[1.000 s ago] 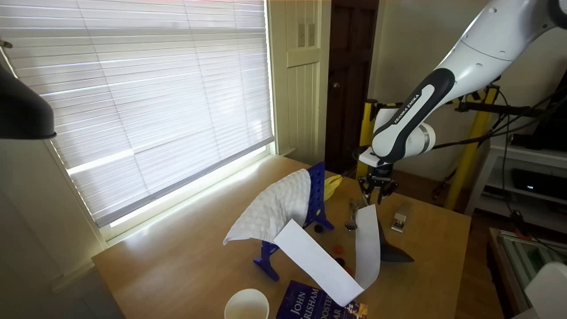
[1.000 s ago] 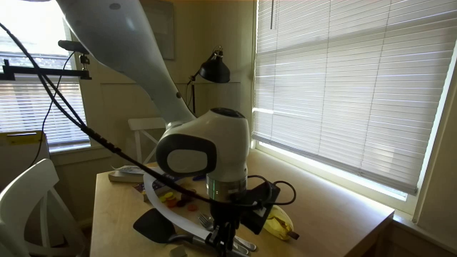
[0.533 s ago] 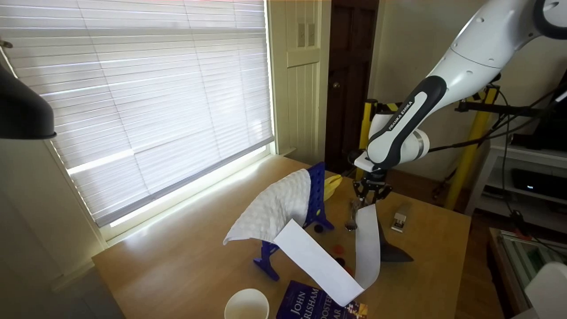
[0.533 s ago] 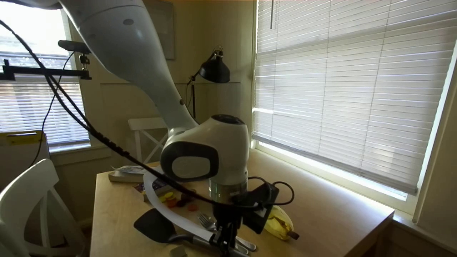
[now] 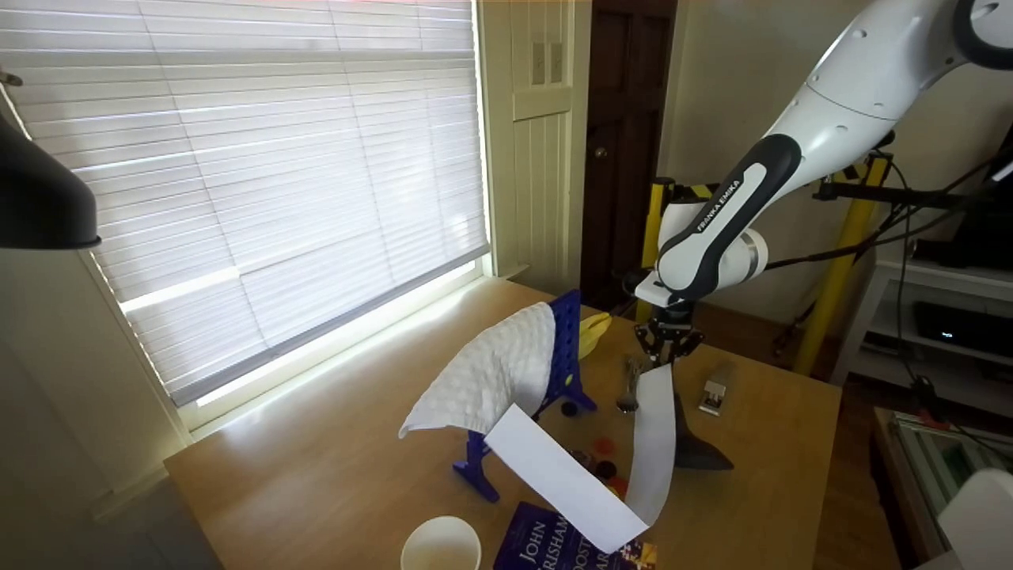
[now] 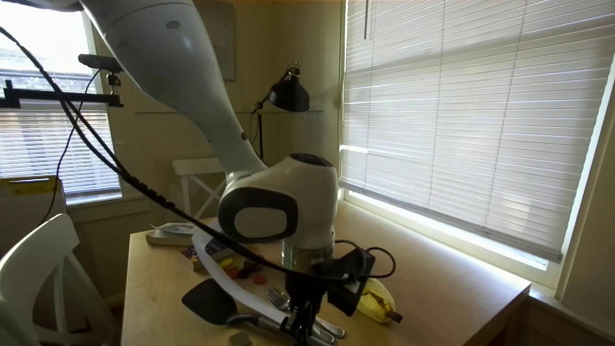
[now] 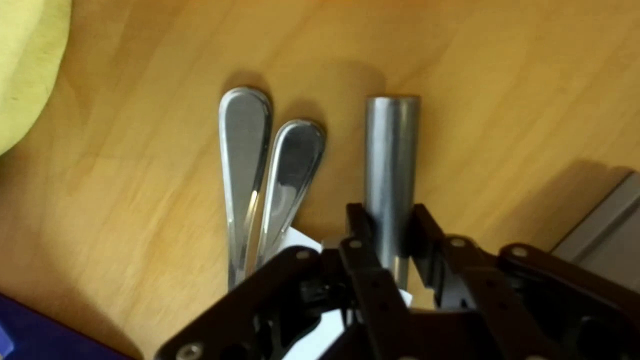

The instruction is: Move the stapler downwards and the spatula forward onto the table

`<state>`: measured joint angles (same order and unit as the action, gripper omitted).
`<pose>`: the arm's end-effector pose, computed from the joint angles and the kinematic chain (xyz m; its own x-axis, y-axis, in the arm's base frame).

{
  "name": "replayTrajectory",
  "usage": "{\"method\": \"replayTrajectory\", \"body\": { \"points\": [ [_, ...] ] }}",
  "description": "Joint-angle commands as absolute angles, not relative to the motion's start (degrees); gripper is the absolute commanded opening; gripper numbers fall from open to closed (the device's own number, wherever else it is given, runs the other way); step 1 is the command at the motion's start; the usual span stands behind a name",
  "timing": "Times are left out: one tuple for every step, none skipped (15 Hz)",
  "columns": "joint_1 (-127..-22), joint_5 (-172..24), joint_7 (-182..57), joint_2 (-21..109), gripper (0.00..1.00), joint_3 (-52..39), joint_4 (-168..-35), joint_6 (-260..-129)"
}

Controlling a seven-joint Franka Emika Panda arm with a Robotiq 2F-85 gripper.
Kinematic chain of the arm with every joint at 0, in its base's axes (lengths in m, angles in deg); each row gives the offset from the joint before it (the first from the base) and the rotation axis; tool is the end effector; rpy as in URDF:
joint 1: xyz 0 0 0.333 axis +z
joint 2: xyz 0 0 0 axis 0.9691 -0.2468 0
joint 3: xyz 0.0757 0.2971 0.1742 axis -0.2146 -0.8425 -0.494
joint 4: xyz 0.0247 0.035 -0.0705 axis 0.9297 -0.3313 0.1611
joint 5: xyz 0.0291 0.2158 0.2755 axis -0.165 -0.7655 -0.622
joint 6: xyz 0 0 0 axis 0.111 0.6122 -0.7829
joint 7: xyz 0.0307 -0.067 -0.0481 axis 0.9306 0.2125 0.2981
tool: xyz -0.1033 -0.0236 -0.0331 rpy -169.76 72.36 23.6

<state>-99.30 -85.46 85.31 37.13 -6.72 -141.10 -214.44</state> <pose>0.4579 -0.2437 0.2368 -0.3209 0.9466 0.0316 0.9471 0.3204 0.0202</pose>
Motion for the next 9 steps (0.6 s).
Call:
{"method": "replayTrajectory", "body": {
  "points": [
    [-98.4, -81.4, 83.8, 43.1, 0.06, -4.4, -141.6, -204.7],
    [-98.1, -80.7, 83.5, 44.0, 0.06, -3.7, -141.0, -201.3],
    [-98.4, -81.7, 83.9, 45.1, 0.06, -3.8, -140.1, -197.6],
    [-98.5, -83.2, 84.1, 45.9, 0.06, -3.7, -139.0, -193.6],
    [-98.7, -85.6, 83.9, 46.6, 0.06, -3.7, -137.9, -190.5],
    [-98.5, -86.9, 83.1, 47.0, 0.06, -3.3, -137.0, -188.8],
    [-98.1, -88.0, 80.5, 47.5, 0.06, -2.7, -136.5, -189.2],
    [-98.0, -89.9, 78.4, 47.9, 0.06, -2.3, -135.7, -189.2],
    [-98.2, -92.0, 77.5, 47.9, 0.06, -2.3, -134.8, -189.7]
  ]
}}
